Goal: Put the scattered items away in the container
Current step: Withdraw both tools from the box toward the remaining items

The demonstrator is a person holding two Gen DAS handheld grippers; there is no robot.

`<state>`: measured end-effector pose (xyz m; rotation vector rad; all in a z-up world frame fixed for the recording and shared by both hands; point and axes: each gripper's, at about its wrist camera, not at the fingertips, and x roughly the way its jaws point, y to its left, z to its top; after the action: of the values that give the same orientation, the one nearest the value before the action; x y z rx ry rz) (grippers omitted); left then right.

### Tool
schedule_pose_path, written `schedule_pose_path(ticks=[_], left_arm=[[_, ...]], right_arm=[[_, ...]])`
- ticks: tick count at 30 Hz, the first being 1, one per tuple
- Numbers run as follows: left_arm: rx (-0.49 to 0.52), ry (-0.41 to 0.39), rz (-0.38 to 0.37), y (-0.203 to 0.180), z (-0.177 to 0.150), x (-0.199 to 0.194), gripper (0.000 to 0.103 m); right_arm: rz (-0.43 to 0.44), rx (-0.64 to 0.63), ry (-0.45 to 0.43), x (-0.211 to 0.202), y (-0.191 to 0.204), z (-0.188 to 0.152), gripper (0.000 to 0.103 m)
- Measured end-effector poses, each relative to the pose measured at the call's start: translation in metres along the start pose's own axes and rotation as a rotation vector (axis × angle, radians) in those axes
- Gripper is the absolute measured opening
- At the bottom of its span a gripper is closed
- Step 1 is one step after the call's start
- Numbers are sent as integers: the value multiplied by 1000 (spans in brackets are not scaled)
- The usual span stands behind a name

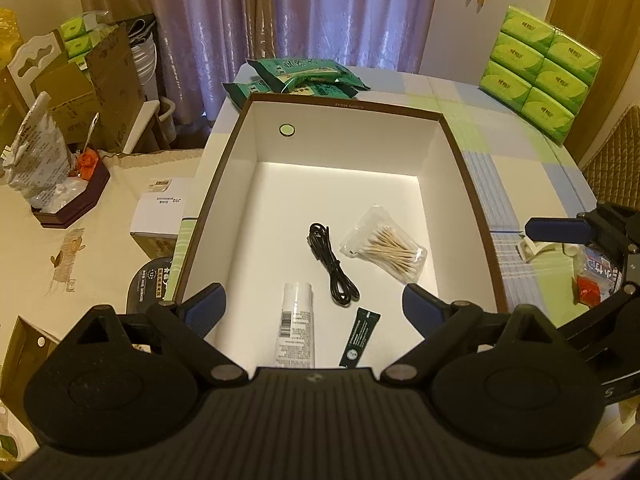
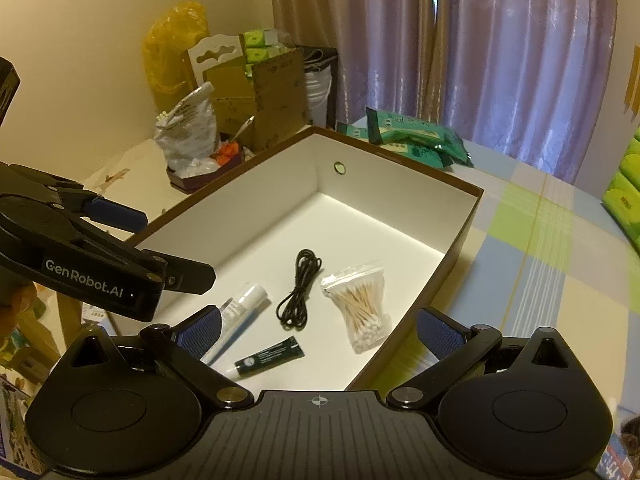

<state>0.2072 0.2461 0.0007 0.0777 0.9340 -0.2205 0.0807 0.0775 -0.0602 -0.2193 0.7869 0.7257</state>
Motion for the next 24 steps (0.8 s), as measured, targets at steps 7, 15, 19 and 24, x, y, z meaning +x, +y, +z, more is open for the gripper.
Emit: schedule_pose_path(ticks=[7,15,19,24], left_arm=[[-11,-16,16,-8,-12,-19,93],[-29,-11,31,-26,-31,-36,94],[-44,-6,40,-37,-40,-44,94],[-69,-1,57,-54,-53,-53,94]], right_arm=[[27,-8,-15,-17,4,-11,101],[70,-15,-12,-41,2,-31,101],[91,-21,-5,-53,-2,-42,101],[123,-30,0,-70,-7,-56,101]])
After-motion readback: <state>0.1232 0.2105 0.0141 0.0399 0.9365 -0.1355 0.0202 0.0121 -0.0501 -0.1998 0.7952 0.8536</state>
